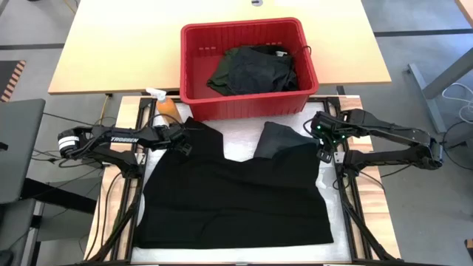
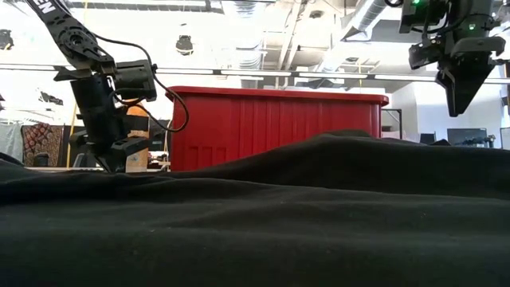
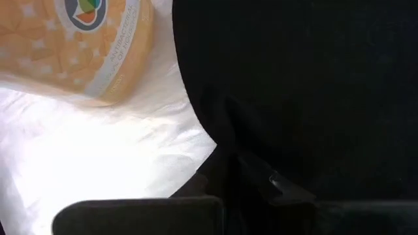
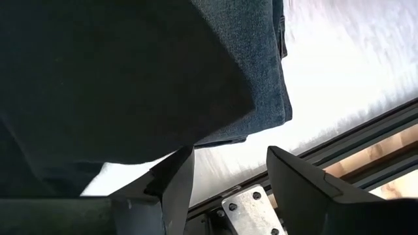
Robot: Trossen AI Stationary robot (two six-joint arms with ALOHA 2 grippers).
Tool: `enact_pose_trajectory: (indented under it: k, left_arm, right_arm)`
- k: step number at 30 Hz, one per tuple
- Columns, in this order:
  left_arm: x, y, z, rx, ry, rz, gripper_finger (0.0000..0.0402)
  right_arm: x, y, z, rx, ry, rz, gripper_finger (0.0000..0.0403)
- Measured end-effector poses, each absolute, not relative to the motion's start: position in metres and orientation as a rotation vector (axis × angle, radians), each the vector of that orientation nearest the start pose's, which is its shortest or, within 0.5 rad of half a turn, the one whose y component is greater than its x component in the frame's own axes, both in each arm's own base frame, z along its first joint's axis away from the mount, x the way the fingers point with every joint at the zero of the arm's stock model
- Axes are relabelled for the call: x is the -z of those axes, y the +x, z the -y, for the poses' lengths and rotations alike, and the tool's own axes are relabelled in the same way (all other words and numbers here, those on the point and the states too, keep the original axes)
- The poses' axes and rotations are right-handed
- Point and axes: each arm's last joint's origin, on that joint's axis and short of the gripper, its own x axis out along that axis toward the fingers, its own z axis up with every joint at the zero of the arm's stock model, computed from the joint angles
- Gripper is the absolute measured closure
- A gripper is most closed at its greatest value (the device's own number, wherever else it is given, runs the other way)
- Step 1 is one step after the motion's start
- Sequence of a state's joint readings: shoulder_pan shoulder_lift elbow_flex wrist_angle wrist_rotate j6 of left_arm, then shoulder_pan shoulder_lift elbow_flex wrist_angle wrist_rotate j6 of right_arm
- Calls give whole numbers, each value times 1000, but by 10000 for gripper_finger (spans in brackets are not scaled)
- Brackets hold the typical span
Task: Fold Laundry from Bin
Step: Fold the black shirt
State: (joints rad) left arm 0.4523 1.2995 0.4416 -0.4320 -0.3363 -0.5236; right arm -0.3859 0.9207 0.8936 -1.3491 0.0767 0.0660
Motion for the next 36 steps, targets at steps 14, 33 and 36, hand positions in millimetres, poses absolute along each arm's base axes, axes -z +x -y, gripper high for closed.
enact_pose_trajectory:
  k: [14,33,36]
  left_arm:
    - [-120,160,-81,-988,-461,-1129,401]
    - [-119,161,-81,-982,-458,-1132,401]
    - [-119,161,-81,-982,-459,-1133,402]
  right_arm:
    - [-269,127,54,356,149,-1264,182]
    - [-221,153,67,267,-49,-1379,183]
    - [-218,154,68,261,-43,-1404,192]
